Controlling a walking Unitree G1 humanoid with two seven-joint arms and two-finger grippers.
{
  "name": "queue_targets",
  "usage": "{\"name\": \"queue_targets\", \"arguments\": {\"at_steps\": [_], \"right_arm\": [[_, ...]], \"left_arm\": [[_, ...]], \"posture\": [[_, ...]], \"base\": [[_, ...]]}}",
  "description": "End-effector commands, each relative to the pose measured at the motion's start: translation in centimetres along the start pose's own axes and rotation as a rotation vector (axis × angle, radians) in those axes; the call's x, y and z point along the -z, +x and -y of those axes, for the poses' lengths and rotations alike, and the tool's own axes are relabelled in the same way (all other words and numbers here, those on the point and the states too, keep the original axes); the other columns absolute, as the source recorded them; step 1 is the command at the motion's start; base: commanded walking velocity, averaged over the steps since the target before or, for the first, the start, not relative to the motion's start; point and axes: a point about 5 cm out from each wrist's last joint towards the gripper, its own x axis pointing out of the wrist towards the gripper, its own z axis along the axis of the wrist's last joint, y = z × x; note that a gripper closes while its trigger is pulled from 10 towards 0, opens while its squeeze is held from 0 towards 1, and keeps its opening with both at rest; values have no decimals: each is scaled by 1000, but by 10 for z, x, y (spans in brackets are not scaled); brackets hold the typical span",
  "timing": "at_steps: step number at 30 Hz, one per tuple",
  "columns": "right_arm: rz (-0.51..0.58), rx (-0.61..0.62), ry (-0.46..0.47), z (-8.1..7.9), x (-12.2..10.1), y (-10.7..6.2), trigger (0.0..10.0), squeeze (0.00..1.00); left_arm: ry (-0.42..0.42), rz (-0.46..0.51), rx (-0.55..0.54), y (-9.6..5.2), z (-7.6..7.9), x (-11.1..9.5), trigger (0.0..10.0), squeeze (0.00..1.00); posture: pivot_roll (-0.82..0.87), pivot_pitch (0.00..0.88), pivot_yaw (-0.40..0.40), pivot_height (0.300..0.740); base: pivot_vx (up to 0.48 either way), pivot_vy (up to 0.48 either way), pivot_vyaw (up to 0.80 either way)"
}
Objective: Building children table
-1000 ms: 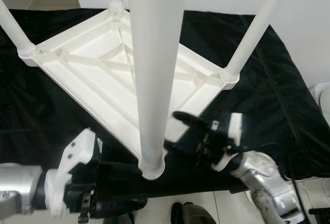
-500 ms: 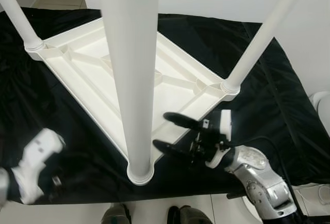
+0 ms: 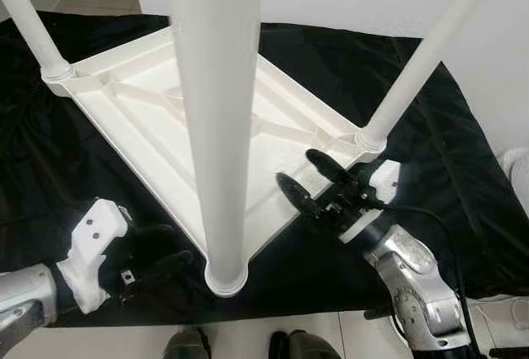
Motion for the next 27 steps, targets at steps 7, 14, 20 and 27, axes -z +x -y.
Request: {"name": "queue_targets", "arguments": {"at_steps": [7, 14, 20, 27], "right_arm": [[46, 175, 26, 8, -2, -12, 10000, 0], [42, 195, 11, 8, 1, -12, 10000, 0], [43, 229, 10, 12, 1, -15, 10000, 0], [41, 243, 4, 16, 2, -16, 10000, 0]], "left_arm": [[-4, 40, -15, 9, 8, -6, 10000, 0], [14, 9, 5, 11, 7, -2, 10000, 0], [7, 0, 0, 11, 4, -1, 10000, 0], [1, -6, 7, 12, 4, 0, 10000, 0]], "posture": [[55, 169, 6, 740], [54, 162, 19, 740], [51, 161, 22, 740], [51, 161, 25, 740]], "base": [[0, 0, 0], [0, 0, 0], [0, 0, 0], [0, 0, 0]]}}
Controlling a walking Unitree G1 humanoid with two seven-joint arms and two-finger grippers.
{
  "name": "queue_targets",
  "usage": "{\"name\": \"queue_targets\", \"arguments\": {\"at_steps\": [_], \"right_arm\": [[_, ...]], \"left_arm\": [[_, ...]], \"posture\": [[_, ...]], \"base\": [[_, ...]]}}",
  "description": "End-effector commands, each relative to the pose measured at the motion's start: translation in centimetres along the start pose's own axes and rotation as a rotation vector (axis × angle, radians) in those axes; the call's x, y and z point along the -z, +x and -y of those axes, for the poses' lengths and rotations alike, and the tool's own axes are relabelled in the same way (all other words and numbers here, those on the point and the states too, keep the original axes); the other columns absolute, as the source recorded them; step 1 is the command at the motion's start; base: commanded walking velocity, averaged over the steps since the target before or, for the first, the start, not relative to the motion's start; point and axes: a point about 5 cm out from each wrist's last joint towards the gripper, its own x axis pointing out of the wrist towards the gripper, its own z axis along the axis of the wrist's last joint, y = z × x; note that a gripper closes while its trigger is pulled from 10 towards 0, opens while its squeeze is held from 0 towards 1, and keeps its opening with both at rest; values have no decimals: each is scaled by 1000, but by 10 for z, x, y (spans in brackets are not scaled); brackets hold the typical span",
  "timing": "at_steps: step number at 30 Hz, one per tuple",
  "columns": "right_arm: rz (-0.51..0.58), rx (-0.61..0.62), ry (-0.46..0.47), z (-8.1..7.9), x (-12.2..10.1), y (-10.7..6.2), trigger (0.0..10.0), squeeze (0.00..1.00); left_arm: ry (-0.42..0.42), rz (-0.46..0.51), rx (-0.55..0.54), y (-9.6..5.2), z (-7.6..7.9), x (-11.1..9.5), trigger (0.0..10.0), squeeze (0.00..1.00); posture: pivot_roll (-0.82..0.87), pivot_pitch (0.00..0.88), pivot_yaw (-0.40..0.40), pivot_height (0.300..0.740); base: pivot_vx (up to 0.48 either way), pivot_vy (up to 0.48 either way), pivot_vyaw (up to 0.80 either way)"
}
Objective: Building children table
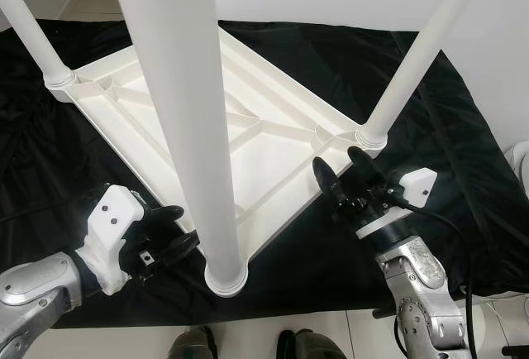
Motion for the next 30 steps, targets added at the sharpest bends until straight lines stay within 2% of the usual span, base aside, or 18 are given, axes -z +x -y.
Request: {"name": "queue_targets", "arguments": {"at_steps": [1, 30], "right_arm": [[-12, 9, -9, 1, 3, -2, 10000, 0], [-31, -7, -25, 0, 8, -3, 10000, 0]], "left_arm": [[0, -34, 47, 0, 2, 4, 10000, 0], [13, -23, 50, 3, 1, 3, 10000, 0]], "posture": [[52, 163, 25, 740], [57, 143, 21, 740]], "base": [[0, 0, 0], [-245, 0, 0]]}}
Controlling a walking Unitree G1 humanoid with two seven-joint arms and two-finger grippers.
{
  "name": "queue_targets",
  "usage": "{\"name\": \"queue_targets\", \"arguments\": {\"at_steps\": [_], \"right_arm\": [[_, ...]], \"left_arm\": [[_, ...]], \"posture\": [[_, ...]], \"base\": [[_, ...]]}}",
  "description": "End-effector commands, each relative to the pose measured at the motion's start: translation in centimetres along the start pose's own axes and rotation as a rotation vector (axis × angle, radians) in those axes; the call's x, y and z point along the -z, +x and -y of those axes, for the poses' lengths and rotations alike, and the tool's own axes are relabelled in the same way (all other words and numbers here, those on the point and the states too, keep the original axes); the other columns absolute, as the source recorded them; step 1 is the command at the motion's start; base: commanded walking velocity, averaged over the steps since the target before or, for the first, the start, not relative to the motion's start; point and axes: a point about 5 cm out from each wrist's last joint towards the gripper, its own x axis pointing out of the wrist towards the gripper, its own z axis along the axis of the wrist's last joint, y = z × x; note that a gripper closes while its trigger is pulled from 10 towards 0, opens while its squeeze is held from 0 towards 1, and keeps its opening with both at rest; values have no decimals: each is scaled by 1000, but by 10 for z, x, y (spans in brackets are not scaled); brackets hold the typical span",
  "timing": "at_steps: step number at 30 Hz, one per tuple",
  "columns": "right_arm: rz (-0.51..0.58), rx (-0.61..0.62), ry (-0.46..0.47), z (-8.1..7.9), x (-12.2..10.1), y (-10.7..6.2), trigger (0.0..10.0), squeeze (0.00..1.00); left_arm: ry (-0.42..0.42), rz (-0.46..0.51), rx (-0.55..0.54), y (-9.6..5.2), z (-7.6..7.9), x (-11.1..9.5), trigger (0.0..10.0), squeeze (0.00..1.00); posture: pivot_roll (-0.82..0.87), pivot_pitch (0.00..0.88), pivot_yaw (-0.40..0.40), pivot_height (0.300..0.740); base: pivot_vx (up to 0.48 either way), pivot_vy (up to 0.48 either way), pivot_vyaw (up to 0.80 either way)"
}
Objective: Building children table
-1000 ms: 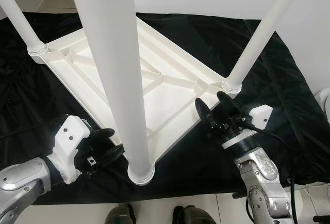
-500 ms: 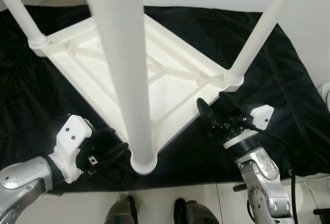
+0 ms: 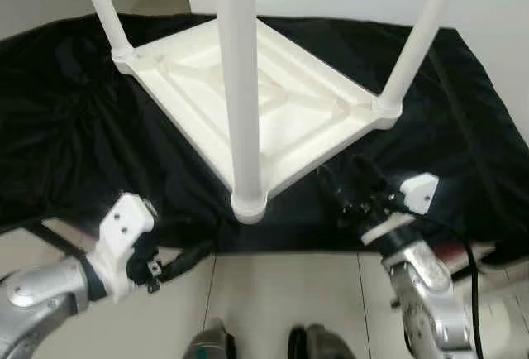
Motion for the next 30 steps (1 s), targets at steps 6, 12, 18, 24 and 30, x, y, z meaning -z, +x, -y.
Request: {"name": "queue_targets", "arguments": {"at_steps": [6, 12, 18, 24, 30], "right_arm": [[-10, -5, -12, 1, 2, -2, 10000, 0], [-16, 69, -55, 12, 4, -4, 10000, 0], [-23, 155, -115, 26, 6, -4, 10000, 0], [-12, 183, -138, 30, 5, -1, 10000, 0], [-1, 204, -144, 31, 6, 0, 10000, 0]], "left_arm": [[20, 2, -3, 2, 1, 1, 10000, 0], [38, 57, 72, 11, 13, -6, 10000, 0], [20, 115, 162, 30, 23, -13, 10000, 0], [-19, 257, 192, 58, 25, -34, 10000, 0], [-18, 331, 207, 75, 26, -48, 10000, 0]], "posture": [[53, 142, 20, 740], [47, 154, 14, 740], [30, 160, 14, 740], [5, 161, 25, 740], [-7, 161, 32, 740]], "base": [[0, 0, 0], [0, 0, 0], [0, 0, 0], [0, 0, 0], [0, 0, 0]]}}
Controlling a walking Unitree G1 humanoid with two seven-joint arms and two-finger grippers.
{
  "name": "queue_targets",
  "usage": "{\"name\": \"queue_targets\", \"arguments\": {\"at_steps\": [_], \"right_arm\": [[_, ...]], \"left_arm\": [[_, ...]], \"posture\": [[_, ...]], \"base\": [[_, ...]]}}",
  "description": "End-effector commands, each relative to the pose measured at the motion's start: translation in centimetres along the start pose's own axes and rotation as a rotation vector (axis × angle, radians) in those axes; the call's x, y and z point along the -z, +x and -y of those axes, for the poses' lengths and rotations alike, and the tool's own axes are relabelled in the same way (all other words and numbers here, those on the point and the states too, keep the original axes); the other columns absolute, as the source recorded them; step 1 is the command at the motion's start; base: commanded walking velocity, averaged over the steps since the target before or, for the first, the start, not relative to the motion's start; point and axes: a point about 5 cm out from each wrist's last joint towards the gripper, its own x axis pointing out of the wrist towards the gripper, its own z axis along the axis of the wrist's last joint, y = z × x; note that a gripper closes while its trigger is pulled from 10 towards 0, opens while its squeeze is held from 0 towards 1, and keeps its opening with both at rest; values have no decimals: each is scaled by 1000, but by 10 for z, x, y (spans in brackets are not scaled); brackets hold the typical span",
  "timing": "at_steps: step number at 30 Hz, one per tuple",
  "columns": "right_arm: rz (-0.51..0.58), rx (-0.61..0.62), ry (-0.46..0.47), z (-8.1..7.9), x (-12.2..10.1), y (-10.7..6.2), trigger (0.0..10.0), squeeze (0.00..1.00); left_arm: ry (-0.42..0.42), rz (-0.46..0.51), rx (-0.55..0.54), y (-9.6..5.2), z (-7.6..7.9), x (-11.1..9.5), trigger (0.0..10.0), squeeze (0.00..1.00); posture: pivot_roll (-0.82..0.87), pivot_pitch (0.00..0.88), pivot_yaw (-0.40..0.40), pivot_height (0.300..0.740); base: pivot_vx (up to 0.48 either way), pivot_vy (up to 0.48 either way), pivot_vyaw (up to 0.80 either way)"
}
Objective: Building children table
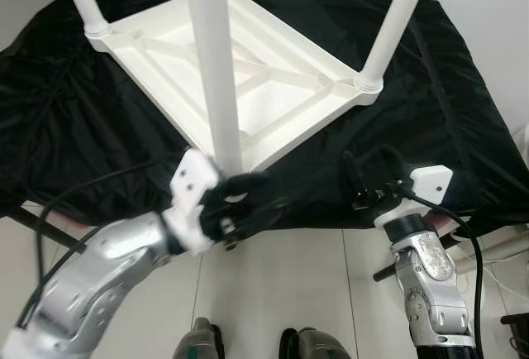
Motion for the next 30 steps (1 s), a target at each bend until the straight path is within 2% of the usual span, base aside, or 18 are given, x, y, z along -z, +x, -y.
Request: {"name": "queue_targets", "arguments": {"at_steps": [1, 4, 6, 10, 14, 16, 17, 18, 20, 21, 23, 24, 25, 27, 29, 30], "right_arm": [[-8, 9, 0, -1, 4, -2, 10000, 0], [6, 27, 7, -2, 5, 1, 10000, 0], [11, 34, 9, -4, 5, 4, 10000, 0], [15, 36, 10, -6, 5, 6, 10000, 0], [16, 38, 12, -7, 5, 6, 10000, 0], [16, 44, 16, -8, 7, 6, 10000, 0], [16, 44, 16, -8, 7, 6, 10000, 0], [16, 45, 18, -8, 8, 7, 10000, 0], [16, 45, 18, -8, 8, 7, 10000, 0], [15, 44, 22, -10, 8, 7, 10000, 0], [15, 44, 22, -10, 8, 7, 10000, 0], [15, 35, 28, -13, 9, 8, 10000, 0], [15, 35, 28, -13, 9, 8, 10000, 0], [13, 24, 38, -17, 11, 10, 10000, 0], [13, 24, 38, -17, 11, 10, 10000, 0], [13, 23, 40, -18, 11, 10, 10000, 0]], "left_arm": [[-16, -14, -7, 1, 0, 5, 10000, 0], [-27, 11, -16, 12, -1, 5, 10000, 0], [-6, 22, -64, 19, -4, 4, 10000, 0], [25, 32, -136, 24, -8, 3, 10000, 0], [11, 42, -168, 24, -9, 2, 10000, 0], [24, 42, -295, 19, -12, 1, 10000, 0], [24, 42, -295, 19, -12, 1, 10000, 0], [35, 40, -344, 17, -13, 1, 10000, 0], [35, 40, -344, 17, -13, 1, 10000, 0], [69, 20, -409, 15, -15, 3, 10000, 0], [69, 20, -409, 15, -15, 3, 10000, 0], [123, -8, -510, 13, -20, 4, 10000, 0], [123, -8, -510, 13, -20, 4, 10000, 0], [200, -33, -666, 13, -30, 4, 10000, 0], [200, -33, -666, 13, -30, 4, 10000, 0], [220, -32, -704, 14, -32, 3, 10000, 0]], "posture": [[-8, 161, 38, 740], [-7, 160, 40, 740], [-8, 159, 44, 740], [-8, 158, 46, 740], [-8, 158, 46, 740], [7, 163, 41, 740], [7, 163, 41, 740], [7, 163, 41, 740], [7, 163, 41, 740], [7, 163, 41, 740], [7, 163, 41, 740], [12, 166, 37, 740], [12, 166, 37, 740], [16, 169, 29, 740], [16, 169, 29, 740], [16, 169, 29, 740]], "base": [[0, 0, 0], [0, 0, 0], [0, 0, 0], [0, 0, 0], [0, 0, 0], [0, 0, 0], [0, 0, 0], [0, 0, 0], [0, 0, 0], [0, 0, 0], [0, 0, 0], [0, 0, 0], [0, 0, 0], [0, 0, 0], [0, 0, 0], [0, 0, 0]]}}
